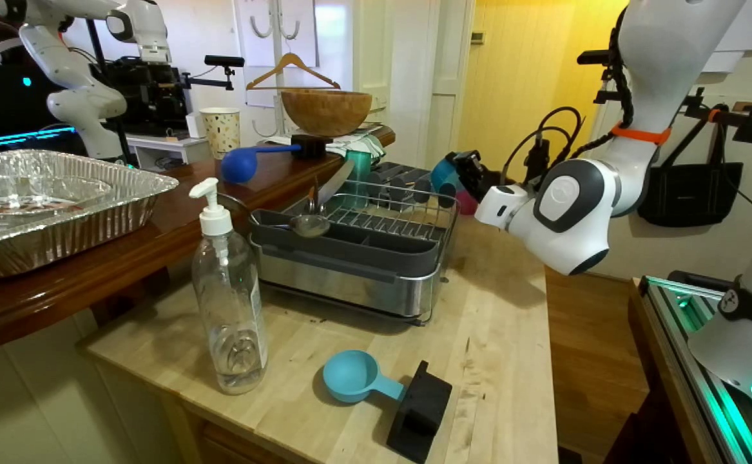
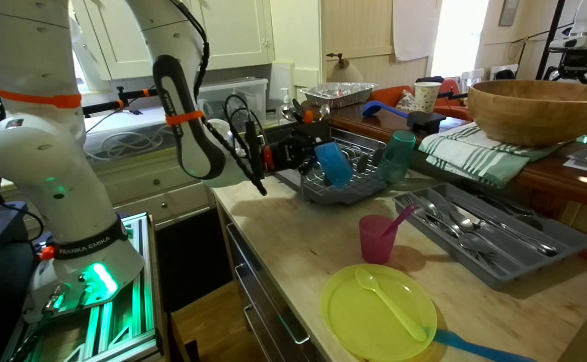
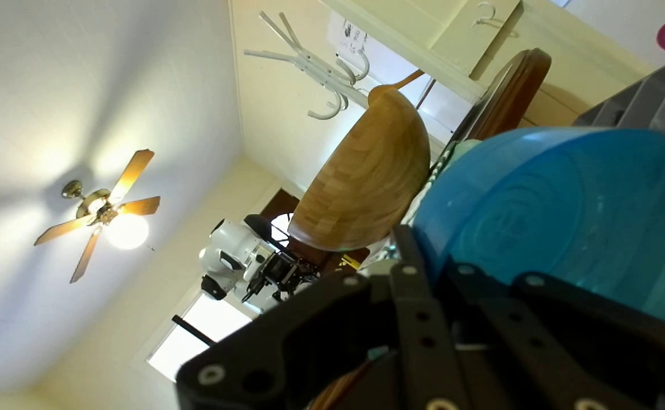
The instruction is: Put the blue bowl on the drying rack
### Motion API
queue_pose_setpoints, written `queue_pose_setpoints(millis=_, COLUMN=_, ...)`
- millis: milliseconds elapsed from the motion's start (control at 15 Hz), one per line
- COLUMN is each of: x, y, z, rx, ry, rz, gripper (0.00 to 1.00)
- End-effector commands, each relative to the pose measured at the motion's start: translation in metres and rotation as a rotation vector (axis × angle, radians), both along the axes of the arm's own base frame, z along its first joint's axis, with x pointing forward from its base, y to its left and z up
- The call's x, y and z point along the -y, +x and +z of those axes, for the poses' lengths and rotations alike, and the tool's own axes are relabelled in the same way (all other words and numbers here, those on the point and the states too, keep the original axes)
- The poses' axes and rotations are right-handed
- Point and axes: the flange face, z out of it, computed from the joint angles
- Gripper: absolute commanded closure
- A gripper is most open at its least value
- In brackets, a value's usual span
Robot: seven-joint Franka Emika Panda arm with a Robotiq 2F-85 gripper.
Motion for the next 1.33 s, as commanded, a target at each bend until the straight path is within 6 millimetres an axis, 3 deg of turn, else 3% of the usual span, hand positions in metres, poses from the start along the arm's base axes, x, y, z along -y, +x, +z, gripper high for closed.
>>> queue_pose_setpoints(millis=0, x=0.001, y=-0.010, z=-0.019, rx=-0.081, ry=-0.014, rz=0.019, gripper=0.99)
queue_pose_setpoints(millis=67, x=0.001, y=-0.010, z=-0.019, rx=-0.084, ry=-0.017, rz=0.019, gripper=0.99)
queue_pose_setpoints(millis=133, x=0.001, y=-0.009, z=-0.018, rx=-0.085, ry=-0.018, rz=0.019, gripper=0.71)
queue_pose_setpoints(millis=200, x=0.001, y=-0.009, z=-0.018, rx=-0.087, ry=-0.017, rz=0.020, gripper=0.71)
queue_pose_setpoints(millis=600, x=-0.001, y=-0.016, z=-0.025, rx=-0.139, ry=-0.006, rz=0.025, gripper=0.27)
queue_pose_setpoints(millis=800, x=-0.004, y=-0.012, z=-0.015, rx=-0.127, ry=-0.014, rz=0.027, gripper=0.05)
queue_pose_setpoints(millis=933, x=-0.005, y=-0.011, z=-0.012, rx=-0.138, ry=-0.021, rz=0.030, gripper=0.00)
queue_pose_setpoints(millis=1267, x=-0.007, y=-0.009, z=-0.006, rx=-0.182, ry=0.011, rz=0.019, gripper=0.00)
